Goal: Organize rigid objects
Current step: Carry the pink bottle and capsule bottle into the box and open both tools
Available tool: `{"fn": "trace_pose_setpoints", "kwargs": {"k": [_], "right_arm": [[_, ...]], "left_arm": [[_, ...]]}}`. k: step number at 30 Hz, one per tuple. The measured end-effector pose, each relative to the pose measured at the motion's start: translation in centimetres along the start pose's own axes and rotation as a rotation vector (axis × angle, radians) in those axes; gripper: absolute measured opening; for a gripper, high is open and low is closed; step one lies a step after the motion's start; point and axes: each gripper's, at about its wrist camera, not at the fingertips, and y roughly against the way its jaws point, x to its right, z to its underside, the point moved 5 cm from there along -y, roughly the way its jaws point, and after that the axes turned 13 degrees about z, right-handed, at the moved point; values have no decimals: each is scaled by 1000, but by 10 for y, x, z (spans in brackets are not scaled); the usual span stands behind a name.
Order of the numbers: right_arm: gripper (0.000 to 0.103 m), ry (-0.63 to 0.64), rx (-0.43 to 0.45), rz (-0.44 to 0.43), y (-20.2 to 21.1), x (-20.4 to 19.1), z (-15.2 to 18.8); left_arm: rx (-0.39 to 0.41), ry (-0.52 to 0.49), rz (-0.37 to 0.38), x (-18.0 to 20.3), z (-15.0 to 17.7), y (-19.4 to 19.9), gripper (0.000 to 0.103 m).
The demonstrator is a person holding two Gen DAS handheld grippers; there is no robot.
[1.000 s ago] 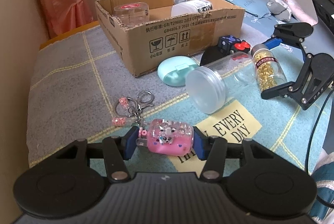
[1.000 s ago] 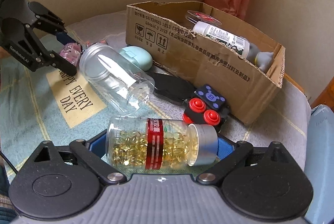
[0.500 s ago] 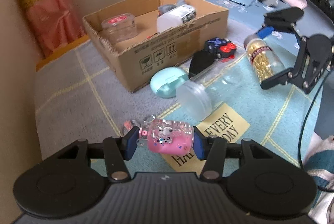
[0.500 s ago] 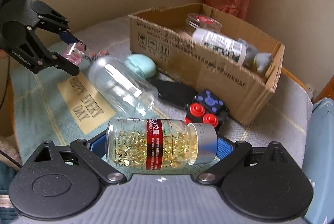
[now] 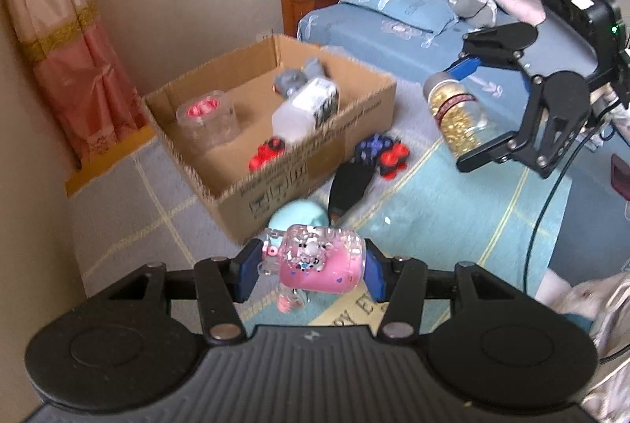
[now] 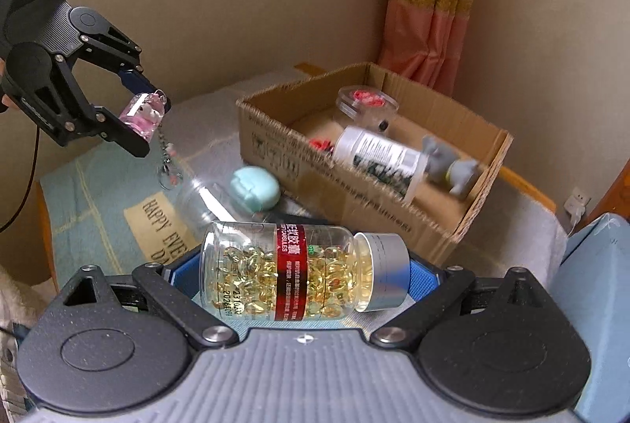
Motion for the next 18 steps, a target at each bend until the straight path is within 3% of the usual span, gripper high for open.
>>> {"fn": "trace_pose_setpoints", "kwargs": {"k": [10, 18], "right_arm": [[100, -9, 66, 38, 9, 33, -42], [100, -103, 61, 87, -16, 69, -86]], "left_arm": [[67, -19, -11, -18, -72, 19, 52], [94, -36, -35, -52, -138, -4, 52]]}}
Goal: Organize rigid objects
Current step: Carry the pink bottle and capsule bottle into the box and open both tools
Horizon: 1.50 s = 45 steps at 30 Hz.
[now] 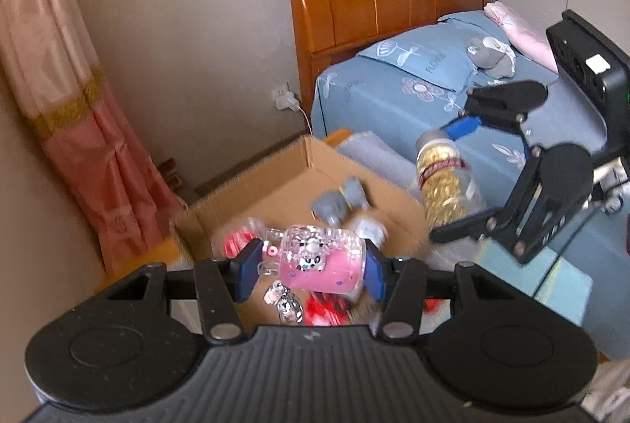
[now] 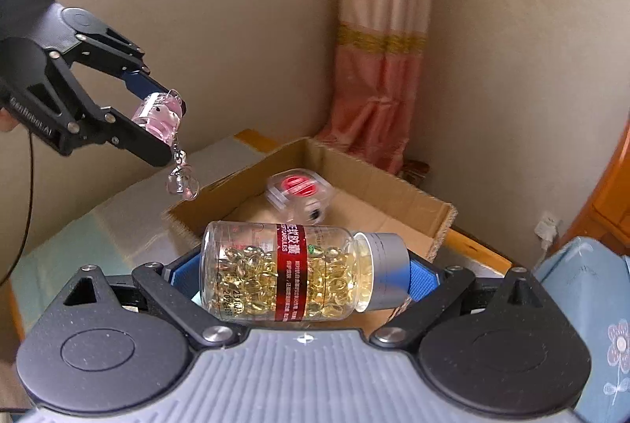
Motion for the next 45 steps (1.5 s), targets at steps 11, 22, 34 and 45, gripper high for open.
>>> {"fn": "trace_pose_setpoints", "kwargs": {"k": [11, 22, 34, 45], "right_arm": [[100, -155, -139, 55, -72, 23, -24], [100, -261, -214, 87, -112, 21, -15], [103, -235, -173, 91, -83, 17, 1], [103, -172, -128, 107, -54, -1, 11]], "left_arm": [[-41, 42, -14, -43, -48, -72, 52], [-92, 103, -37, -69, -57, -131, 52], [-139, 137, -64, -75, -39, -166, 64], [-72, 149, -81, -60, -43, -133, 98]]}}
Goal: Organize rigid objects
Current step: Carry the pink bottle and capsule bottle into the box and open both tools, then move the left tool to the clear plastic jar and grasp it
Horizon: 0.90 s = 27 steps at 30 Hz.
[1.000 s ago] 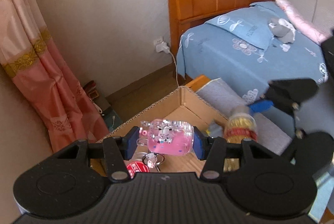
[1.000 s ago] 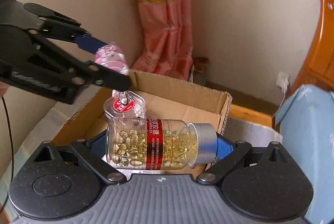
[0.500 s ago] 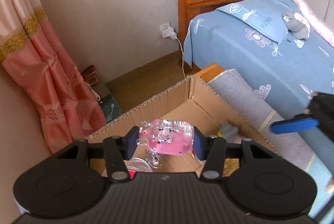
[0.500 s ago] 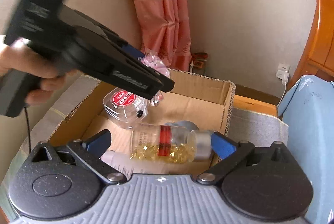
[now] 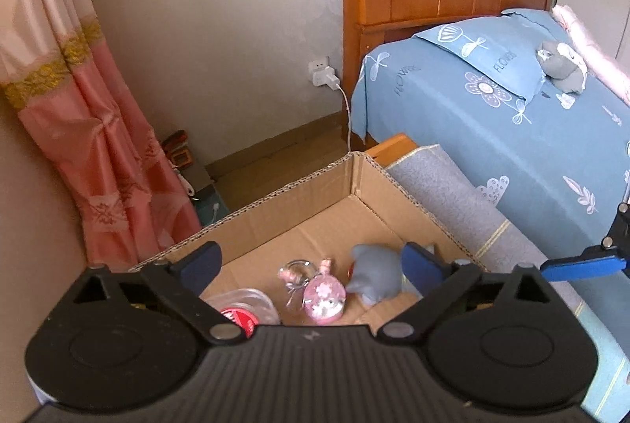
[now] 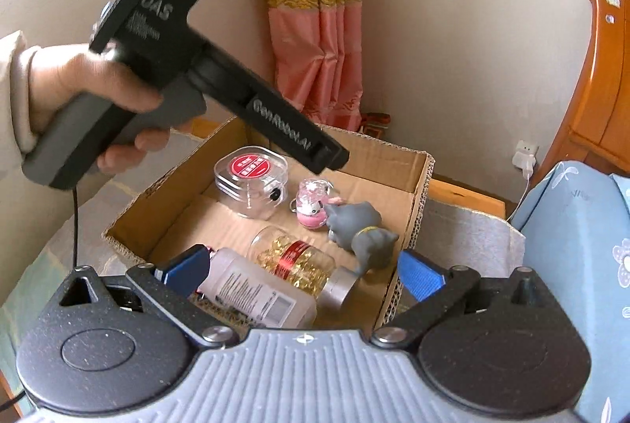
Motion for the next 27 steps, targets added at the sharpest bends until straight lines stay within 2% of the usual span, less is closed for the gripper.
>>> {"fn": "trace_pose_setpoints", "kwargs": {"k": [8, 13, 19, 27], "right_arm": [[103, 4, 26, 16, 20, -8, 15], [103, -27, 36, 49, 31, -10, 28], [103, -68, 46, 55, 43, -14, 44], [103, -59, 53, 128, 52, -21, 73]], "left_arm": [[32, -63, -94, 18, 15, 39, 98], [52, -13, -76, 32, 34, 67, 100], [63, 16, -103, 47, 62, 99, 100], [54, 59, -112, 68, 113, 119, 101]]}}
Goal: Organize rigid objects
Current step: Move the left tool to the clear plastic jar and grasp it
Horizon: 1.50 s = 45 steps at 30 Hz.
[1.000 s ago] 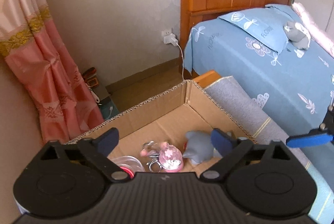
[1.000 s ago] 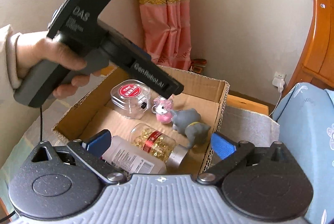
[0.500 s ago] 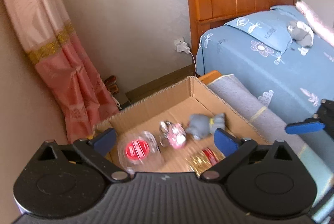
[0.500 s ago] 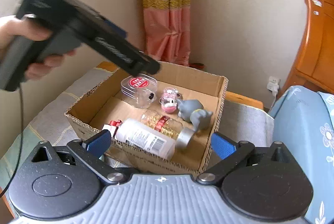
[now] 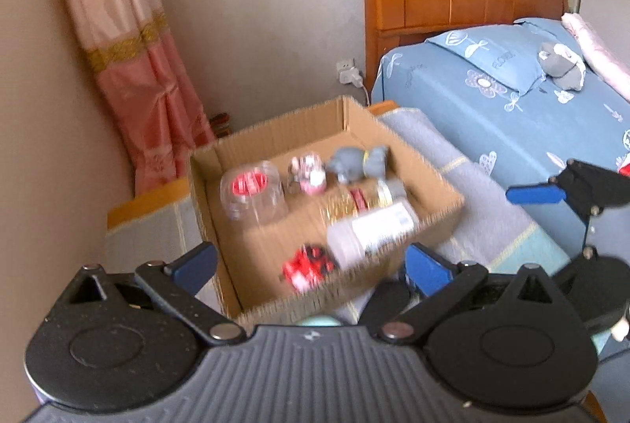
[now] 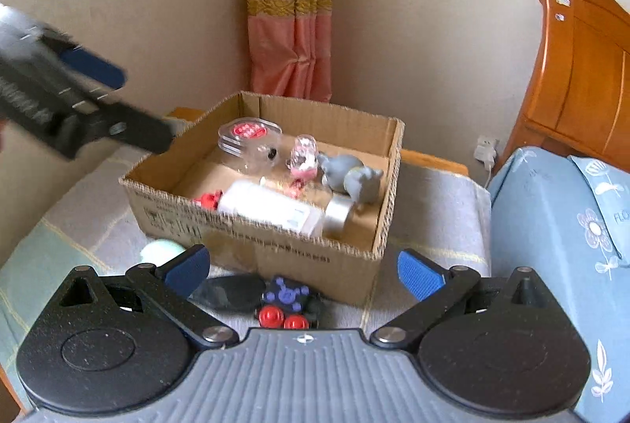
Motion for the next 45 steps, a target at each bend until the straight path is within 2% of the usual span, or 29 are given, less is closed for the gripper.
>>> {"fn": "trace_pose_setpoints", "kwargs": {"k": [7, 11, 13, 18, 24, 29, 32, 34, 38, 45], "right_arm": [[103, -24, 0, 4, 8, 0, 27], [103, -62, -38, 9, 1, 1, 41], [103, -76, -56, 21, -3, 1, 51], [103, -64, -97, 81, -16, -1, 79], [103, -63, -160, 103, -30, -5, 113], [103, -76, -148, 87, -29, -5, 116], [103, -77, -145, 87, -30, -6, 115], [103, -75, -148, 87, -30, -6, 115], [103, -74, -141, 86, -30, -6, 114], [103, -74, -137, 85, -29, -7, 116]], "left_arm": [[8, 67, -19, 11, 46, 4, 102], [7, 41, -50, 26, 66, -4, 102], [19, 42, -45, 34, 73, -7, 102], [52, 130, 0, 41, 88, -18, 102], [64, 150, -57, 44, 99, -36, 102], [73, 165, -74, 44, 104, -48, 102], [79, 162, -125, 43, 104, -55, 102], [91, 179, -119, 40, 107, -57, 102], [91, 202, -113, 33, 112, -56, 102], [76, 251, -168, 7, 129, -47, 102]]}}
